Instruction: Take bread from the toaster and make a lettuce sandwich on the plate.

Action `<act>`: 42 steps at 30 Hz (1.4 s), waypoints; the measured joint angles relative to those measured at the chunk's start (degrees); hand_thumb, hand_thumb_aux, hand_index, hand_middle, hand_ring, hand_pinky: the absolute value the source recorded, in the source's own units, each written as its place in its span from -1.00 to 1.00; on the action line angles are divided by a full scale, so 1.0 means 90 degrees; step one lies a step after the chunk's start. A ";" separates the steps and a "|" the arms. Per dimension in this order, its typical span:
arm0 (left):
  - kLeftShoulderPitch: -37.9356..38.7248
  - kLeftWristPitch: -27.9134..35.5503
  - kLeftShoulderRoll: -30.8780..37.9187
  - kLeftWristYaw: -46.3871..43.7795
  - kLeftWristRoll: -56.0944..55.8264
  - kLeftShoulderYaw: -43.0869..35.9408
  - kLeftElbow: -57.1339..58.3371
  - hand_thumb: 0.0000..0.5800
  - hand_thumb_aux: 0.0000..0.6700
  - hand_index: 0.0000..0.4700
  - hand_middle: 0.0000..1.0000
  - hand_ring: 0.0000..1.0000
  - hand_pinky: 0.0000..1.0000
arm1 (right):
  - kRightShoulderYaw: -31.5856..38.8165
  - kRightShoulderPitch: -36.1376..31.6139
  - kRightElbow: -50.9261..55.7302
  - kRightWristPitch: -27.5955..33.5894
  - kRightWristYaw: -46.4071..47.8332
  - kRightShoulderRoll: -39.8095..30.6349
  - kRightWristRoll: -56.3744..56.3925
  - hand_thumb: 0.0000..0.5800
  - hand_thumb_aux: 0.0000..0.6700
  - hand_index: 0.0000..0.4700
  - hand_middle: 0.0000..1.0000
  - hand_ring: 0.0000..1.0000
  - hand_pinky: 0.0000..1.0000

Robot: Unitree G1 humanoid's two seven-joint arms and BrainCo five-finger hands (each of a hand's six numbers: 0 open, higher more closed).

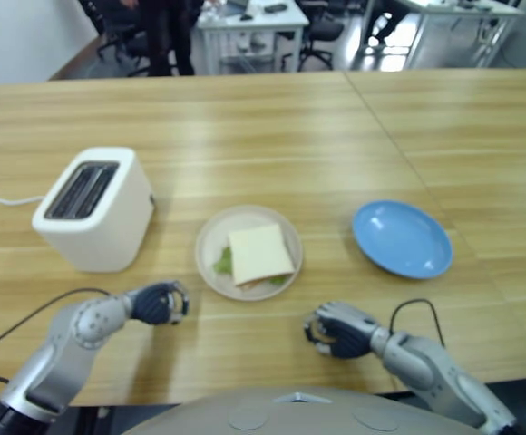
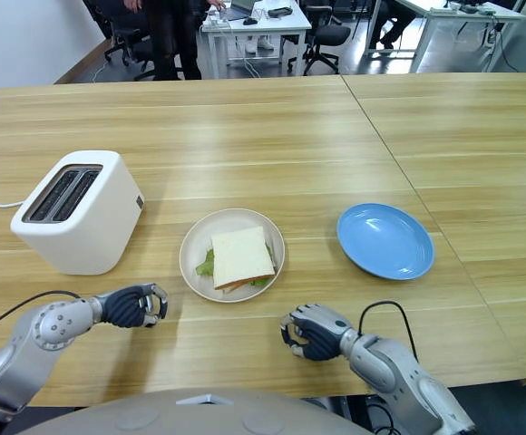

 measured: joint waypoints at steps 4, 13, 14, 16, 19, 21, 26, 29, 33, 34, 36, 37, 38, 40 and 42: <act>-0.0095 0.0096 -0.0149 -0.0095 0.0211 -0.0465 0.0273 1.00 1.00 0.96 1.00 1.00 1.00 | 0.0300 -0.0549 0.0404 -0.0010 -0.0085 0.0280 -0.0205 1.00 1.00 0.96 1.00 1.00 1.00; -0.1987 0.0288 -0.1808 0.0686 0.0474 -0.0925 0.2155 1.00 1.00 0.96 1.00 1.00 1.00 | 0.0926 -0.2410 0.2597 -0.0019 -0.1498 0.1265 -0.0803 1.00 1.00 0.96 1.00 1.00 1.00; -0.2113 0.0301 -0.1913 0.0792 0.0485 -0.0908 0.2319 1.00 1.00 0.96 1.00 1.00 1.00 | 0.0934 -0.2511 0.2750 -0.0014 -0.1624 0.1311 -0.0846 1.00 1.00 0.96 1.00 1.00 1.00; -0.2537 0.0309 -0.2202 0.1178 0.0491 -0.0845 0.2762 1.00 1.00 0.96 1.00 1.00 1.00 | 0.1007 -0.2796 0.3218 -0.0016 -0.2201 0.1386 -0.0987 1.00 1.00 0.96 1.00 1.00 1.00; -0.2882 0.0264 -0.2351 0.1628 0.0484 -0.0701 0.3251 1.00 1.00 0.96 1.00 1.00 1.00 | 0.1077 -0.2967 0.3645 -0.0013 -0.3040 0.1456 -0.1226 1.00 0.91 0.87 0.98 0.98 0.98; -0.3000 0.0243 -0.2404 0.1880 0.0474 -0.0582 0.3445 0.86 0.47 0.44 1.00 1.00 1.00 | 0.1088 -0.3046 0.3822 -0.0005 -0.3504 0.1464 -0.1347 -1.00 -1.00 -1.00 -1.00 -1.00 -1.00; -0.2934 0.0016 -0.2465 0.2438 0.0278 -0.0177 0.3500 -1.00 -1.00 -1.00 -0.57 -0.57 -0.57 | 0.1013 -0.2938 0.3558 0.0091 -0.4304 0.1077 -0.1620 -1.00 -1.00 -1.00 -1.00 -1.00 -1.00; -0.2958 -0.0516 -0.2759 0.2793 -0.0238 0.0367 0.3503 -1.00 -1.00 -1.00 -1.00 -1.00 -1.00 | 0.0787 -0.2644 0.2983 0.0046 -0.4498 0.0764 -0.1595 -1.00 -1.00 -1.00 -1.00 -1.00 -1.00; -0.3097 -0.1009 -0.2877 0.3238 -0.0562 0.0760 0.3486 -1.00 -1.00 -1.00 -1.00 -1.00 -1.00 | 0.0252 -0.2421 0.2118 -0.0185 -0.4602 0.0583 -0.1191 -1.00 -1.00 -1.00 -1.00 -1.00 -1.00; -0.3083 -0.1019 -0.2875 0.3303 -0.0598 0.0857 0.3465 -1.00 -1.00 -1.00 -1.00 -1.00 -1.00 | 0.0073 -0.2369 0.1949 -0.0252 -0.4587 0.0561 -0.1013 -1.00 -1.00 -1.00 -1.00 -1.00 -1.00; -0.3042 -0.1016 -0.2871 0.3400 -0.0643 0.1021 0.3360 -1.00 -1.00 -1.00 -1.00 -1.00 -1.00 | -0.0262 -0.2337 0.1684 -0.0382 -0.4524 0.0562 -0.0575 -1.00 -1.00 -1.00 -1.00 -1.00 -1.00; -0.3037 -0.1017 -0.2870 0.3419 -0.0667 0.1076 0.3285 -1.00 -1.00 -1.00 -1.00 -1.00 -1.00 | -0.0390 -0.2338 0.1617 -0.0426 -0.4494 0.0583 -0.0417 -1.00 -1.00 -1.00 -1.00 -1.00 -1.00; -0.3035 -0.1017 -0.2865 0.3456 -0.0681 0.1142 0.3185 -1.00 -1.00 -1.00 -1.00 -1.00 -1.00 | -0.0505 -0.2344 0.1529 -0.0461 -0.4450 0.0603 -0.0226 -1.00 -1.00 -1.00 -1.00 -1.00 -1.00; -0.3044 -0.1040 -0.2847 0.3572 -0.0707 0.1281 0.2991 -1.00 -1.00 -1.00 -1.00 -1.00 -1.00 | -0.0744 -0.2414 0.1500 -0.0607 -0.4343 0.0764 0.0231 -1.00 -1.00 -1.00 -1.00 -1.00 -1.00; -0.3111 -0.1216 -0.2907 0.3760 -0.0790 0.1423 0.2899 -1.00 -1.00 -1.00 -1.00 -1.00 -1.00 | -0.0947 -0.2508 0.1521 -0.0761 -0.4207 0.1012 0.0781 -1.00 -1.00 -1.00 -1.00 -1.00 -1.00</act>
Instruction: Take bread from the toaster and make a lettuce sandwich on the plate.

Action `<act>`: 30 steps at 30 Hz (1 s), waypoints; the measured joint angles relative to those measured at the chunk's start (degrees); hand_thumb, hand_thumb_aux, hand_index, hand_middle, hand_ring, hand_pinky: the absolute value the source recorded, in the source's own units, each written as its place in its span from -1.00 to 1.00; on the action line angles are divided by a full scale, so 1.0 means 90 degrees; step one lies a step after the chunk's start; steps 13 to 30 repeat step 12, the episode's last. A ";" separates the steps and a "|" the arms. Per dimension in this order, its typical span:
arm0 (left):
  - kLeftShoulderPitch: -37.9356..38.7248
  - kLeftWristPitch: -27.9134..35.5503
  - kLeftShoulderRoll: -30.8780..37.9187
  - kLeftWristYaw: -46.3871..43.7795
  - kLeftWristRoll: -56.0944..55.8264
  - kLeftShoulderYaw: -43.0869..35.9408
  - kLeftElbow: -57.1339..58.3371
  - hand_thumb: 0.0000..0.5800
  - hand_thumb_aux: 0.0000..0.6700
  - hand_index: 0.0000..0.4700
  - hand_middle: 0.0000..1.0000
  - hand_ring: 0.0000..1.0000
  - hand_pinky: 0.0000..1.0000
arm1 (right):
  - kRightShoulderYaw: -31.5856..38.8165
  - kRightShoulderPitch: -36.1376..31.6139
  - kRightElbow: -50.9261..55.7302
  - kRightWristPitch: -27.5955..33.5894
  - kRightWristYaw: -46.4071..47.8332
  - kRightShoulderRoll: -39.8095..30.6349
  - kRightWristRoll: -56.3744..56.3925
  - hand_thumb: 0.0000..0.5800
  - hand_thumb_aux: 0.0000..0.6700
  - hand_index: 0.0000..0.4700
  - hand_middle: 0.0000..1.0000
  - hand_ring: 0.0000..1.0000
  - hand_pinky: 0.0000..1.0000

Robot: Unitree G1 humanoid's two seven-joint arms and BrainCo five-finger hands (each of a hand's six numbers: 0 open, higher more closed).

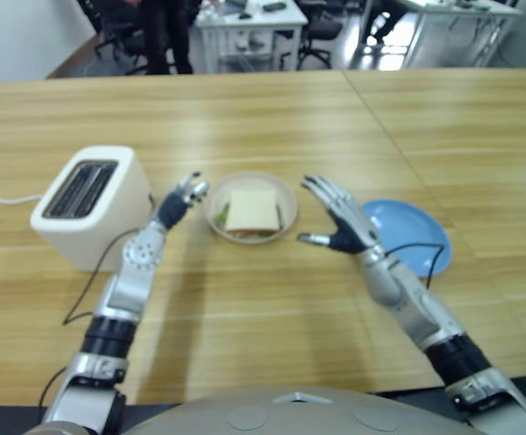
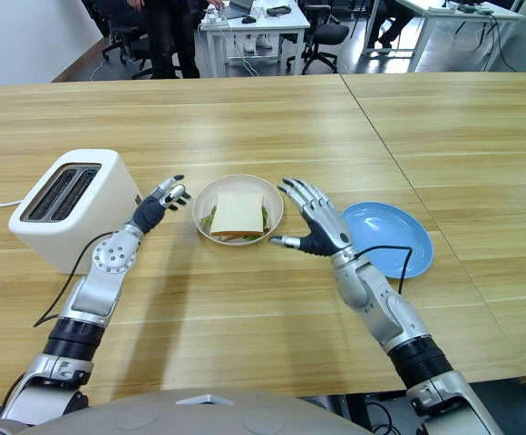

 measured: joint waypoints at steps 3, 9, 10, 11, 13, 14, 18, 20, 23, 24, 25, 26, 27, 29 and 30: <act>-0.0225 -0.0544 -0.0413 0.0378 -0.0349 0.0262 0.0159 -1.00 -1.00 -1.00 -1.00 -1.00 -1.00 | -0.0311 -0.0281 0.0317 -0.0253 0.0403 0.0565 0.1190 -1.00 -1.00 -1.00 -1.00 -1.00 -1.00; -0.0728 -0.1702 -0.1134 0.0805 -0.1215 0.0755 0.1490 -1.00 -1.00 -1.00 -1.00 -1.00 -1.00 | -0.0967 -0.0622 0.1035 -0.0396 0.1499 0.1228 0.3241 -1.00 -1.00 -1.00 -1.00 -1.00 -1.00; -0.0817 -0.1900 -0.1211 0.0884 -0.1340 0.0861 0.1817 -1.00 -1.00 -1.00 -1.00 -1.00 -1.00 | -0.1106 -0.0681 0.1195 -0.0392 0.1688 0.1277 0.3513 -1.00 -1.00 -1.00 -1.00 -1.00 -1.00; -0.0845 -0.2034 -0.1266 0.0905 -0.1412 0.0916 0.1969 -1.00 -1.00 -1.00 -1.00 -1.00 -1.00 | -0.1201 -0.0689 0.1266 -0.0389 0.1794 0.1297 0.3640 -1.00 -1.00 -1.00 -1.00 -1.00 -1.00; -0.0847 -0.2187 -0.1312 0.0916 -0.1488 0.0942 0.2086 -1.00 -1.00 -1.00 -1.00 -1.00 -1.00 | -0.1268 -0.0692 0.1314 -0.0386 0.1897 0.1306 0.3750 -1.00 -1.00 -1.00 -1.00 -1.00 -1.00; -0.0847 -0.2187 -0.1312 0.0916 -0.1488 0.0942 0.2086 -1.00 -1.00 -1.00 -1.00 -1.00 -1.00 | -0.1268 -0.0692 0.1314 -0.0386 0.1897 0.1306 0.3750 -1.00 -1.00 -1.00 -1.00 -1.00 -1.00; -0.0847 -0.2187 -0.1312 0.0916 -0.1488 0.0942 0.2086 -1.00 -1.00 -1.00 -1.00 -1.00 -1.00 | -0.1268 -0.0692 0.1314 -0.0386 0.1897 0.1306 0.3750 -1.00 -1.00 -1.00 -1.00 -1.00 -1.00; -0.0847 -0.2187 -0.1312 0.0916 -0.1488 0.0942 0.2086 -1.00 -1.00 -1.00 -1.00 -1.00 -1.00 | -0.1268 -0.0692 0.1314 -0.0386 0.1897 0.1306 0.3750 -1.00 -1.00 -1.00 -1.00 -1.00 -1.00; -0.0847 -0.2187 -0.1312 0.0916 -0.1488 0.0942 0.2086 -1.00 -1.00 -1.00 -1.00 -1.00 -1.00 | -0.1268 -0.0692 0.1314 -0.0386 0.1897 0.1306 0.3750 -1.00 -1.00 -1.00 -1.00 -1.00 -1.00; -0.0847 -0.2187 -0.1312 0.0916 -0.1488 0.0942 0.2086 -1.00 -1.00 -1.00 -1.00 -1.00 -1.00 | -0.1268 -0.0692 0.1314 -0.0386 0.1897 0.1306 0.3750 -1.00 -1.00 -1.00 -1.00 -1.00 -1.00; -0.0847 -0.2187 -0.1312 0.0916 -0.1488 0.0942 0.2086 -1.00 -1.00 -1.00 -1.00 -1.00 -1.00 | -0.1268 -0.0692 0.1314 -0.0386 0.1897 0.1306 0.3750 -1.00 -1.00 -1.00 -1.00 -1.00 -1.00; -0.0847 -0.2187 -0.1312 0.0916 -0.1488 0.0942 0.2086 -1.00 -1.00 -1.00 -1.00 -1.00 -1.00 | -0.1268 -0.0692 0.1314 -0.0386 0.1897 0.1306 0.3750 -1.00 -1.00 -1.00 -1.00 -1.00 -1.00; -0.0847 -0.2187 -0.1312 0.0916 -0.1488 0.0942 0.2086 -1.00 -1.00 -1.00 -1.00 -1.00 -1.00 | -0.1268 -0.0692 0.1314 -0.0386 0.1897 0.1306 0.3750 -1.00 -1.00 -1.00 -1.00 -1.00 -1.00; -0.0847 -0.2187 -0.1312 0.0916 -0.1488 0.0942 0.2086 -1.00 -1.00 -1.00 -1.00 -1.00 -1.00 | -0.1268 -0.0692 0.1314 -0.0386 0.1897 0.1306 0.3750 -1.00 -1.00 -1.00 -1.00 -1.00 -1.00; -0.0847 -0.2187 -0.1312 0.0916 -0.1488 0.0942 0.2086 -1.00 -1.00 -1.00 -1.00 -1.00 -1.00 | -0.1268 -0.0692 0.1314 -0.0386 0.1897 0.1306 0.3750 -1.00 -1.00 -1.00 -1.00 -1.00 -1.00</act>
